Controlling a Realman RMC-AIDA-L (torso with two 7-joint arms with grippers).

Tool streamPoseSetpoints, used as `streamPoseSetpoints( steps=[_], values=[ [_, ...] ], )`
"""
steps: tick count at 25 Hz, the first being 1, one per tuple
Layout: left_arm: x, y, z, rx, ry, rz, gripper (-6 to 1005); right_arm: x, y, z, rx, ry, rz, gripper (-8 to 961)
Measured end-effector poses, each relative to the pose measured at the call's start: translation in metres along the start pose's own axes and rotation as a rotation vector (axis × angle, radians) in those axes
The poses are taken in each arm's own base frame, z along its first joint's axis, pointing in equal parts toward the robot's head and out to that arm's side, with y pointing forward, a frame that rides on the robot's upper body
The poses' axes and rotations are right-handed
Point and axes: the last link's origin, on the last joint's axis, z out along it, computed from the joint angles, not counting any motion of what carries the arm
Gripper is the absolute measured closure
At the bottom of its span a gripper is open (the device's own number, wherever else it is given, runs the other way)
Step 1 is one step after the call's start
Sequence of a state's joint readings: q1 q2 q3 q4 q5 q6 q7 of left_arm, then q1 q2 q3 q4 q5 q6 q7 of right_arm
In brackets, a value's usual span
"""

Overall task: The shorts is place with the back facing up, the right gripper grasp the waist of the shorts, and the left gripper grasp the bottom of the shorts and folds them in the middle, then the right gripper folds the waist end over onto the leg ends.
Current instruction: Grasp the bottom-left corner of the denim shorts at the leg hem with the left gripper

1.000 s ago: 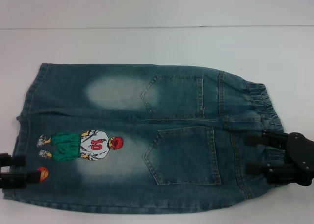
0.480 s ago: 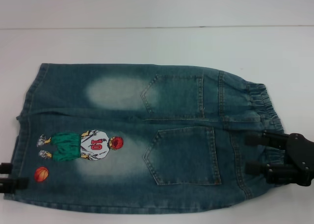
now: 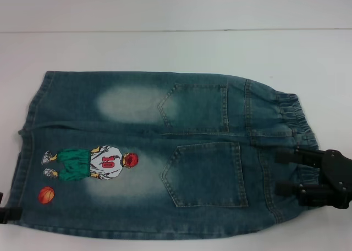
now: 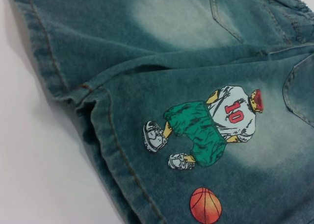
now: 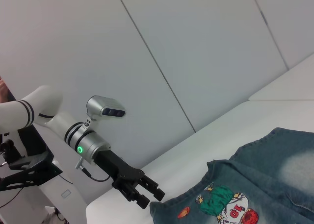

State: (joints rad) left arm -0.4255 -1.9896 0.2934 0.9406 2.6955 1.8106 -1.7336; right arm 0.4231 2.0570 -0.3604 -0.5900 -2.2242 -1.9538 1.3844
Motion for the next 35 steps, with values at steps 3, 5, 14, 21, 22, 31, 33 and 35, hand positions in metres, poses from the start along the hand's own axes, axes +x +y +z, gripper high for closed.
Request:
streamPoseSetpoints(
  steps=[3,5,14,21,22,31,33,35],
  values=[
    [-0.0005,-0.0003,-0.0004,0.003,-0.004,-0.003,124,-0.0002,-0.0001,-0.0001,0.000,0.000,0.000,33],
    [-0.0014,-0.0004,-0.0003,0.004,-0.013,-0.005,124,-0.0006,-0.0002,-0.0004,0.002,-0.001,-0.001,33],
    [-0.0032,0.0009,0.0011,-0.004,-0.060,-0.017,123,-0.0007,0.0001,-0.0018,0.005,-0.013,-0.002,34],
    [-0.0025,0.0014,0.0038,-0.008,-0.069,-0.017,124,-0.0008,0.0003,-0.0026,0.007,-0.017,-0.002,34],
    [-0.0023,0.0015,0.0046,-0.010,-0.073,-0.016,124,-0.0008,0.0003,-0.0028,0.007,-0.017,-0.002,34],
    [-0.0013,0.0032,0.0074,-0.019,-0.085,-0.009,126,-0.0005,0.0006,-0.0034,0.009,-0.020,-0.001,35],
    [0.0004,0.0040,0.0081,-0.024,-0.083,-0.006,126,-0.0004,0.0006,-0.0035,0.009,-0.020,-0.001,35],
    [0.0031,0.0049,0.0091,-0.030,-0.078,0.000,127,-0.0003,0.0006,-0.0034,0.009,-0.020,-0.001,35]
  ],
)
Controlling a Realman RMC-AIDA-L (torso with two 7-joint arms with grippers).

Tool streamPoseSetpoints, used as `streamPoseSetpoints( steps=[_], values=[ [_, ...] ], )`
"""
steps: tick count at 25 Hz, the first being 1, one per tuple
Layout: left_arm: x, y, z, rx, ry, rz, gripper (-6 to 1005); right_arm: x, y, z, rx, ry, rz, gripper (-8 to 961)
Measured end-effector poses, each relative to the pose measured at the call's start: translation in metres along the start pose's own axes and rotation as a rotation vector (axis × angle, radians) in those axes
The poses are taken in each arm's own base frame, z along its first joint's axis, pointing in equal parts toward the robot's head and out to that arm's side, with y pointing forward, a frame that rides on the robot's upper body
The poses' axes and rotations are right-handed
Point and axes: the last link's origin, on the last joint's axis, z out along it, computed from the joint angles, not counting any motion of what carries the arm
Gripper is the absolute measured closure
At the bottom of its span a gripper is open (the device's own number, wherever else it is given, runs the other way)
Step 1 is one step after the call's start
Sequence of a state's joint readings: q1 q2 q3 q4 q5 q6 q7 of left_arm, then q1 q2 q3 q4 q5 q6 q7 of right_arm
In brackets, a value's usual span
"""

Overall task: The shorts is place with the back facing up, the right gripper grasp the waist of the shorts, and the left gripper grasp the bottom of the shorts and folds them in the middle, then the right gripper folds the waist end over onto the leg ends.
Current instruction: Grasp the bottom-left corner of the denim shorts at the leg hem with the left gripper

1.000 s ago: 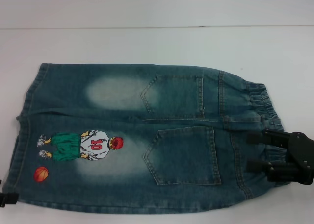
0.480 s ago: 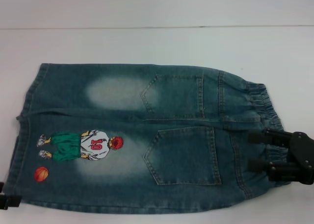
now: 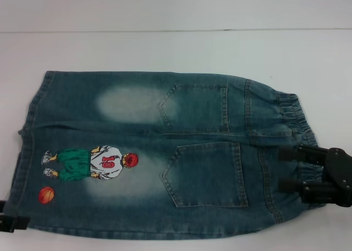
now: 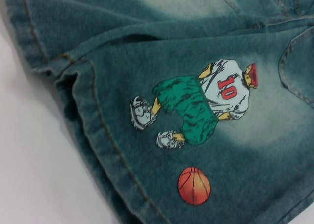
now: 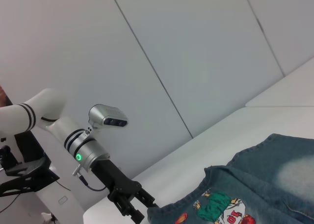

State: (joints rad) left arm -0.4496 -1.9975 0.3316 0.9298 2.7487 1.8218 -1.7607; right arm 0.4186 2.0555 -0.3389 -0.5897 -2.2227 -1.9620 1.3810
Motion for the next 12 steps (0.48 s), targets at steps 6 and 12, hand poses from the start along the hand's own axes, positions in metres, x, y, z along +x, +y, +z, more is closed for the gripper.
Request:
streamPoseSetpoints(
  steps=[6,12],
  values=[
    [0.0075,0.0021,0.0035,-0.011,-0.001,0.017,138,-0.0002,-0.0001,-0.0002,0.001,0.001,-0.002,35],
    [0.0063,0.0024,0.0042,-0.014,-0.006,0.015,172,0.0004,0.0000,-0.0010,0.004,0.000,-0.001,36]
  ],
)
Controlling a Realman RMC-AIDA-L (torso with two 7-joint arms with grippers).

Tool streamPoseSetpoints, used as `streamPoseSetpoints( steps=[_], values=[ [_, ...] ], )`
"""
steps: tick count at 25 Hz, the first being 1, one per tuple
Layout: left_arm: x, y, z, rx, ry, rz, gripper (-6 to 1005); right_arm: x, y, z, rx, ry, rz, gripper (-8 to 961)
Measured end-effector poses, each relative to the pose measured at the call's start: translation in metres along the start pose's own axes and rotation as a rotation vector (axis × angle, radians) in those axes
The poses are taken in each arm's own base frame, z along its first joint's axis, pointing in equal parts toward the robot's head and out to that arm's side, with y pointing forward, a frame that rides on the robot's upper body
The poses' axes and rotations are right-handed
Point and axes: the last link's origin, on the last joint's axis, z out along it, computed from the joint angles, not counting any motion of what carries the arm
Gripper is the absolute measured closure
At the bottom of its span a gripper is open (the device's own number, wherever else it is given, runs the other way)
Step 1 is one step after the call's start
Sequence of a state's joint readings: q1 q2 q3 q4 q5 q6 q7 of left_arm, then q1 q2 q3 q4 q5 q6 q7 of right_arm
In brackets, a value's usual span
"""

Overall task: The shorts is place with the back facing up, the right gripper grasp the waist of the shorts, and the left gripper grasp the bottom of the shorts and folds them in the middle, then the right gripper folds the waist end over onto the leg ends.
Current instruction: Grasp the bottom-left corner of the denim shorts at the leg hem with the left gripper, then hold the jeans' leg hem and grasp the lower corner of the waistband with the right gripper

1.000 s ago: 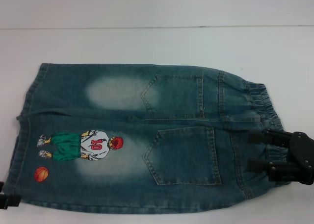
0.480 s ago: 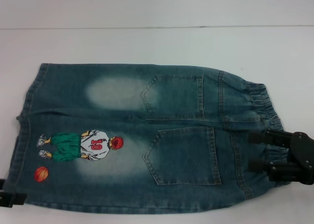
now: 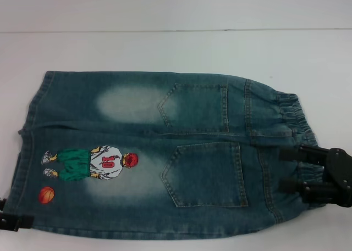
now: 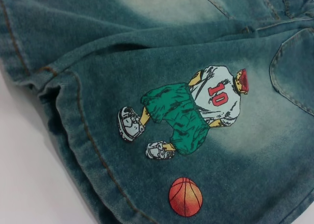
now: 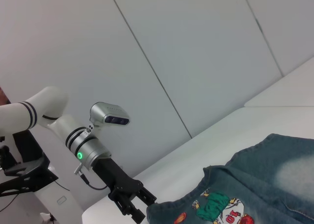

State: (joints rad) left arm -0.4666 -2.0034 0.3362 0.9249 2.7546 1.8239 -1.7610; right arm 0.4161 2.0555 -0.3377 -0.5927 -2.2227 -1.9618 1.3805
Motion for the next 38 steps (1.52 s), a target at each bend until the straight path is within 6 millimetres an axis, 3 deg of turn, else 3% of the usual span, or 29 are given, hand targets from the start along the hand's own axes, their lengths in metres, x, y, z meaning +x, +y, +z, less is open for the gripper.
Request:
streamPoseSetpoints(
  steps=[9,17,22,28,33,38],
  values=[
    [-0.001,-0.001,-0.001,0.005,0.008,-0.009,223,0.000,0.000,0.000,0.000,-0.005,-0.001,36],
    [0.000,0.001,0.004,-0.019,-0.027,-0.010,432,-0.001,0.001,-0.002,0.002,-0.022,-0.002,37],
    [0.000,0.002,0.004,-0.034,-0.026,-0.015,673,0.000,0.002,-0.003,0.001,-0.025,-0.001,37],
    [0.002,0.002,0.005,-0.037,-0.022,-0.012,870,0.001,0.003,-0.004,0.000,-0.026,0.001,37],
    [0.004,0.003,0.006,-0.042,-0.021,-0.010,980,0.002,0.004,-0.005,0.002,-0.030,0.003,37],
    [0.008,0.003,0.005,-0.044,-0.014,-0.008,979,0.008,0.003,-0.016,0.060,-0.058,0.029,38]
  ],
)
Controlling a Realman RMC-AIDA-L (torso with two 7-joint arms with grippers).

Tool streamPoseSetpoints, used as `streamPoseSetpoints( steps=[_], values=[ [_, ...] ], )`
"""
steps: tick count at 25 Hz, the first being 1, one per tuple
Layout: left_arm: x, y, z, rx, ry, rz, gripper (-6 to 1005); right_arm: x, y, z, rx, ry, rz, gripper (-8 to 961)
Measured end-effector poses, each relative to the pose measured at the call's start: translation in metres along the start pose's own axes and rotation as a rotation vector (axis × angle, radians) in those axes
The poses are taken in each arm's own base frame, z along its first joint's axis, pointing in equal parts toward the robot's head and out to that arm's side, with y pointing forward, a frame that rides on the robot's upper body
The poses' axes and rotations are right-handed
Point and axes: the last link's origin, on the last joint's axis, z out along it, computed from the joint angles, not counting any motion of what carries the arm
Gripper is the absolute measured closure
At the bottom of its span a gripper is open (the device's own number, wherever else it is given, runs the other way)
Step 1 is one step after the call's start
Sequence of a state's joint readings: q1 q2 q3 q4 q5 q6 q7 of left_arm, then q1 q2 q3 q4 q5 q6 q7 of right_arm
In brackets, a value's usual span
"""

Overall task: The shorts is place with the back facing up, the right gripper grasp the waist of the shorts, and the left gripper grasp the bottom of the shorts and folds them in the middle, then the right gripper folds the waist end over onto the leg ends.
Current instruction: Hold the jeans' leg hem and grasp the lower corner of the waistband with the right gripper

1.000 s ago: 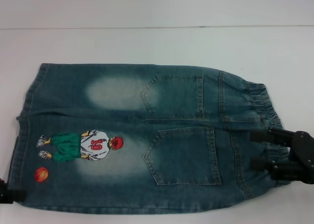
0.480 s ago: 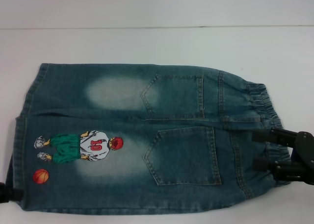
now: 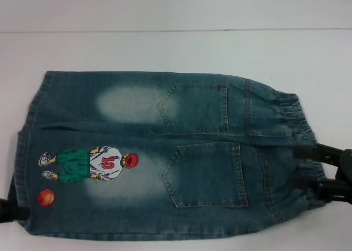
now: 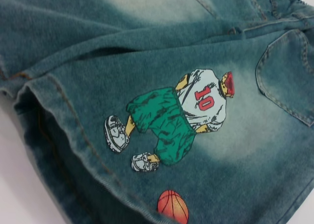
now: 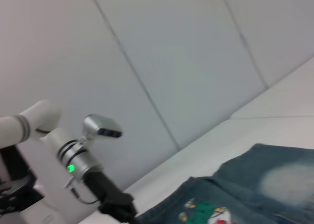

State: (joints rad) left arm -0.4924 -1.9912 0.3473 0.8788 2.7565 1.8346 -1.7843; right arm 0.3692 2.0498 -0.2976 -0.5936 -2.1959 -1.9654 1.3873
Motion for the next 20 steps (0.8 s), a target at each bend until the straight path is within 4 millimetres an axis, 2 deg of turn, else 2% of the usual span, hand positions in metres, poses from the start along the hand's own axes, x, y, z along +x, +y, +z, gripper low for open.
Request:
streamPoseSetpoints(
  steps=[6,20],
  values=[
    [0.004,0.001,0.001,-0.004,0.006,0.004,979,0.014,-0.005,-0.020,0.123,-0.028,0.080,38],
    [0.012,0.002,0.004,-0.009,0.011,0.009,980,0.054,0.000,-0.059,0.317,-0.020,0.305,39]
  ],
)
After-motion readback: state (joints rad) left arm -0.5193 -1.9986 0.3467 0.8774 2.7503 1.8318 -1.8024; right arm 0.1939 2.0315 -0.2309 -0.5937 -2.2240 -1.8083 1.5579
